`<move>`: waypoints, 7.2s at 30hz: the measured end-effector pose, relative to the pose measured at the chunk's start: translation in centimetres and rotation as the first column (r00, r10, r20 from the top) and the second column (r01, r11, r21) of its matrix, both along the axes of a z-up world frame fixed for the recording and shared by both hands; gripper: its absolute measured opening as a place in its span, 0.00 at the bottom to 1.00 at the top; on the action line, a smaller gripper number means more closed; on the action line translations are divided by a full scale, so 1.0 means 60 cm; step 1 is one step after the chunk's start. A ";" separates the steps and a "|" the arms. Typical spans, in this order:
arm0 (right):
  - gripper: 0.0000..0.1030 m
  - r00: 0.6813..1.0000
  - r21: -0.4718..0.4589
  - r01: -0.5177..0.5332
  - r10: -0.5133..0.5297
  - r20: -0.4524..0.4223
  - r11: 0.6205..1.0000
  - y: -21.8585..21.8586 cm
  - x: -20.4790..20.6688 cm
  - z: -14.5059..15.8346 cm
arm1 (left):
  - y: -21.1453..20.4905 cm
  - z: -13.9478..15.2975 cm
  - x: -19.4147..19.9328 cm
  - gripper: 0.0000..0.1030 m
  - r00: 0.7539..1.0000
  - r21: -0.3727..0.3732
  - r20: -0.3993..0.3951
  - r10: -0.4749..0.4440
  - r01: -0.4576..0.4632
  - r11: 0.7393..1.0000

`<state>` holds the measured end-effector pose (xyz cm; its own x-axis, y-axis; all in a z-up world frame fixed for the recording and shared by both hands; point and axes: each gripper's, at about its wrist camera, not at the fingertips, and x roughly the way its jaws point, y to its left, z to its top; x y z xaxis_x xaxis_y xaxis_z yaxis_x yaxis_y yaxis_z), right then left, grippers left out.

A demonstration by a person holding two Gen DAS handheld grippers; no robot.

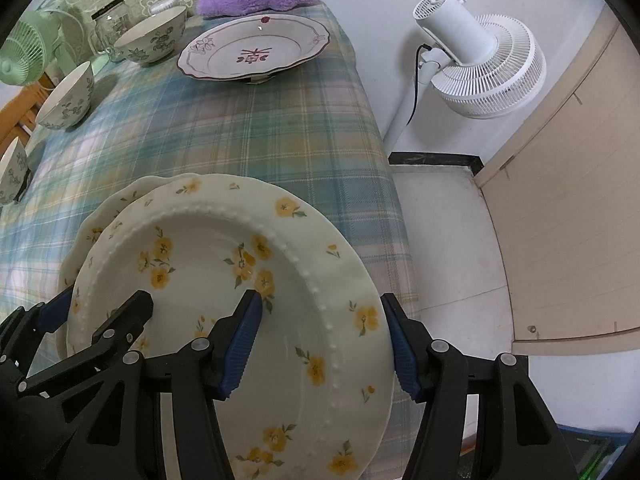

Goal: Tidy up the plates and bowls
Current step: 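Carry the large plate with the right tool onto the first plate, then lower the large plate onto the stack and open the right tool, then move the right tool toward the small red-rimmed white plate, then lower the right tool and grasp the rim of the red-rimmed plate, then lift the red-rimmed plate with the right tool and carry it over the yellow-flowered stack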

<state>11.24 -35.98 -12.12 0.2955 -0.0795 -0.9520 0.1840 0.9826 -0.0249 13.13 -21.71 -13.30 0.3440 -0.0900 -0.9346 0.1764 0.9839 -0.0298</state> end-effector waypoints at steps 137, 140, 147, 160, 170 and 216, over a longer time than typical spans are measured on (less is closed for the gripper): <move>0.64 0.967 0.067 -0.042 0.024 0.254 0.997 -0.094 0.452 -0.002 | -0.091 0.003 0.417 0.68 0.984 0.003 0.150 0.094 -0.095 0.995; 0.55 0.970 0.077 -0.046 0.026 0.240 0.996 -0.092 0.459 -0.015 | -0.092 -0.008 0.422 0.58 0.987 -0.010 0.131 0.090 -0.090 0.996; 0.45 0.971 0.022 -0.045 0.039 0.235 0.999 -0.088 0.461 -0.019 | -0.083 -0.014 0.425 0.54 0.984 -0.052 0.129 0.120 -0.114 0.992; 0.45 0.986 0.038 -0.060 0.053 0.161 0.997 -0.042 0.411 -0.018 | -0.047 -0.010 0.376 0.54 0.994 0.045 0.103 0.045 -0.050 0.998; 0.46 0.992 0.055 -0.055 0.049 0.119 0.997 0.002 0.362 -0.014 | -0.006 -0.016 0.326 0.55 0.997 0.042 0.065 0.029 -0.032 0.999; 0.62 0.985 0.057 -0.036 0.025 0.171 0.998 0.017 0.250 0.108 | -0.006 0.113 0.201 0.69 0.985 -0.008 0.173 0.012 -0.011 1.000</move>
